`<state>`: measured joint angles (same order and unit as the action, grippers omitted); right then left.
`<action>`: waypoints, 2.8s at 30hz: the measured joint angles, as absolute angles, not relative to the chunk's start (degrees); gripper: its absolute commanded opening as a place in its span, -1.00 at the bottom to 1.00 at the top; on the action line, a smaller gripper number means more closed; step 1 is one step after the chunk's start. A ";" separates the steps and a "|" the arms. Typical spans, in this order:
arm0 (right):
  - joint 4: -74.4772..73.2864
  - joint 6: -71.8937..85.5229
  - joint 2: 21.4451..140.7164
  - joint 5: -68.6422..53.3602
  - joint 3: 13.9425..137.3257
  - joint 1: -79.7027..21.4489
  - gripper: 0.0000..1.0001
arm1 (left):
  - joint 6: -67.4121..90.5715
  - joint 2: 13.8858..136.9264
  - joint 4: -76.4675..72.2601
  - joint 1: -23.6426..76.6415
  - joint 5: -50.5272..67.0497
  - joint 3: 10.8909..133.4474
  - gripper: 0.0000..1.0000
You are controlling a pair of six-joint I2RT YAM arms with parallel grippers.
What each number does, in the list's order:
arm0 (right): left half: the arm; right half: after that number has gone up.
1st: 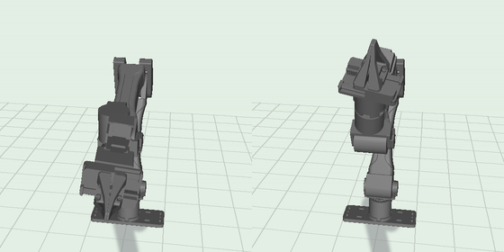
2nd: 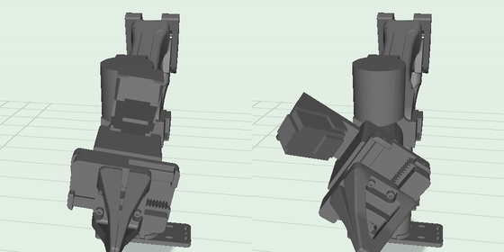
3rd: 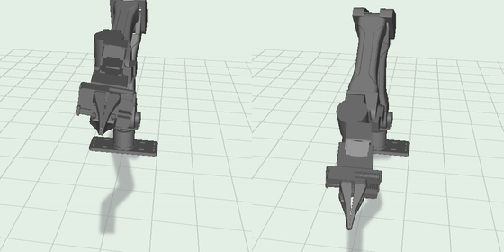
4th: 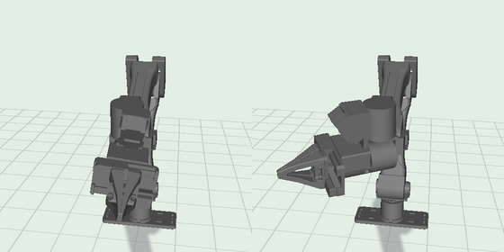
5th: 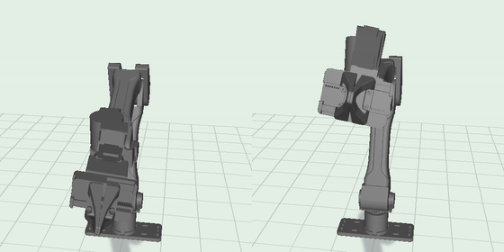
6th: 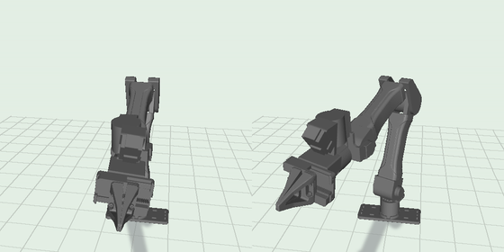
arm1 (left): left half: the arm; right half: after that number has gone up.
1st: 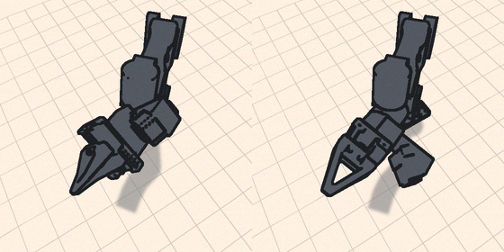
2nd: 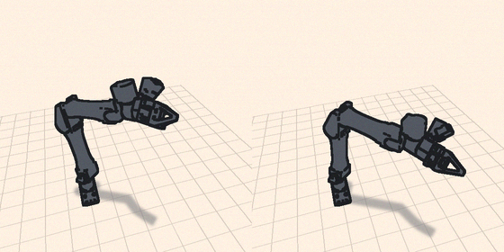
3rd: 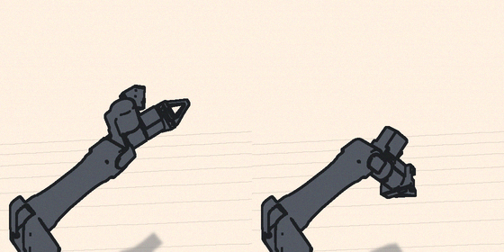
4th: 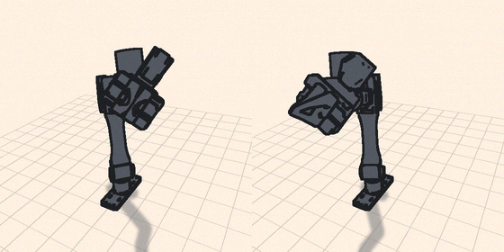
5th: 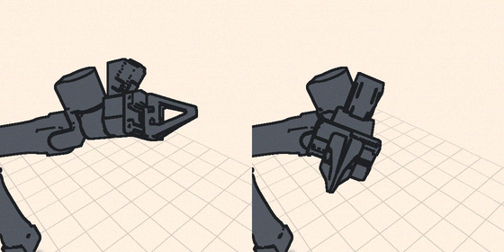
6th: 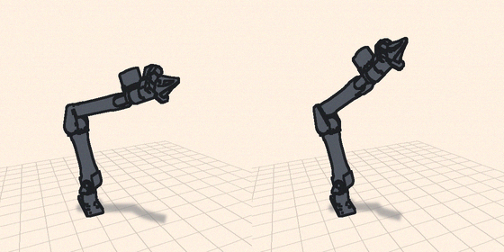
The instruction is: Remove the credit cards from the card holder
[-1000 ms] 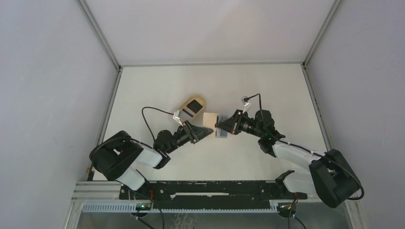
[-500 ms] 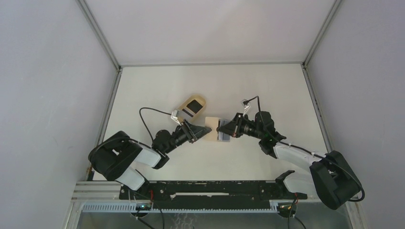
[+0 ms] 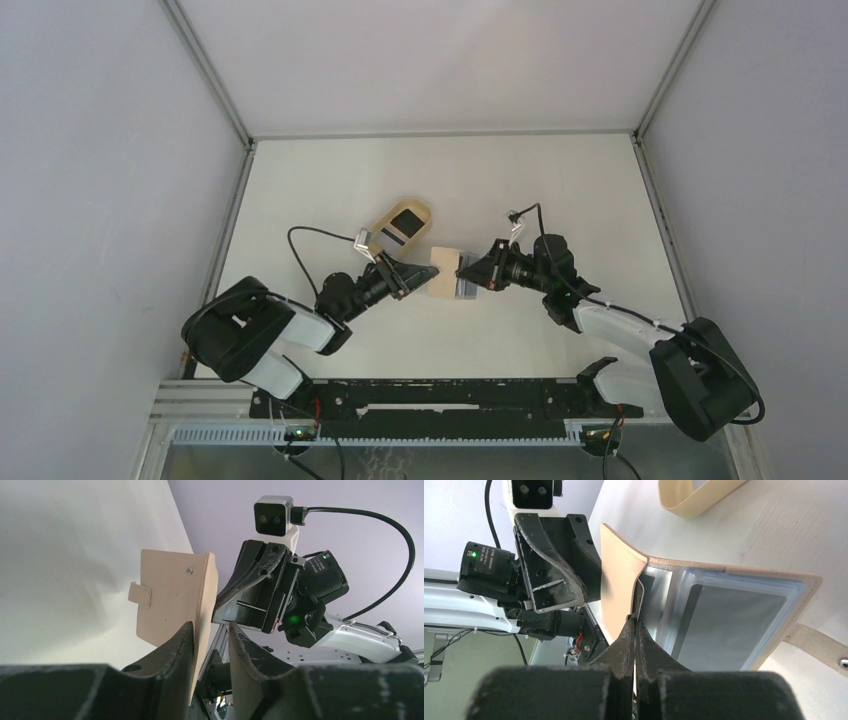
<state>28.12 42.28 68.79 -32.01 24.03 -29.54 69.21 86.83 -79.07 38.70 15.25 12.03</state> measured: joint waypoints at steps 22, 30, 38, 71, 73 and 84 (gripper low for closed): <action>24.45 40.23 64.90 -33.36 21.67 -26.06 -1.00 | 69.63 85.27 -78.70 36.40 15.99 9.93 -1.00; 20.82 38.87 63.61 -32.99 19.94 -24.10 -1.00 | 69.56 83.53 -78.72 35.57 16.32 8.08 -1.00; 15.62 37.52 62.19 -31.77 19.70 -23.07 -1.00 | 69.47 83.33 -78.74 35.44 16.32 5.93 -1.00; 3.51 32.23 81.52 -27.27 49.54 -31.57 -1.00 | 68.60 86.39 -78.28 35.33 10.11 0.51 -1.00; 3.38 31.57 88.71 -27.49 57.43 -32.03 -1.00 | 68.71 87.64 -78.17 35.33 9.93 0.51 -1.00; -12.71 20.60 116.42 -27.31 95.09 -32.25 -1.00 | 69.23 93.73 -77.49 35.33 6.98 0.51 -1.00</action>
<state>-12.71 20.60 116.42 -27.31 95.09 -32.25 69.23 93.73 -77.49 35.33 6.98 0.51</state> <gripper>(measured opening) 0.006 0.009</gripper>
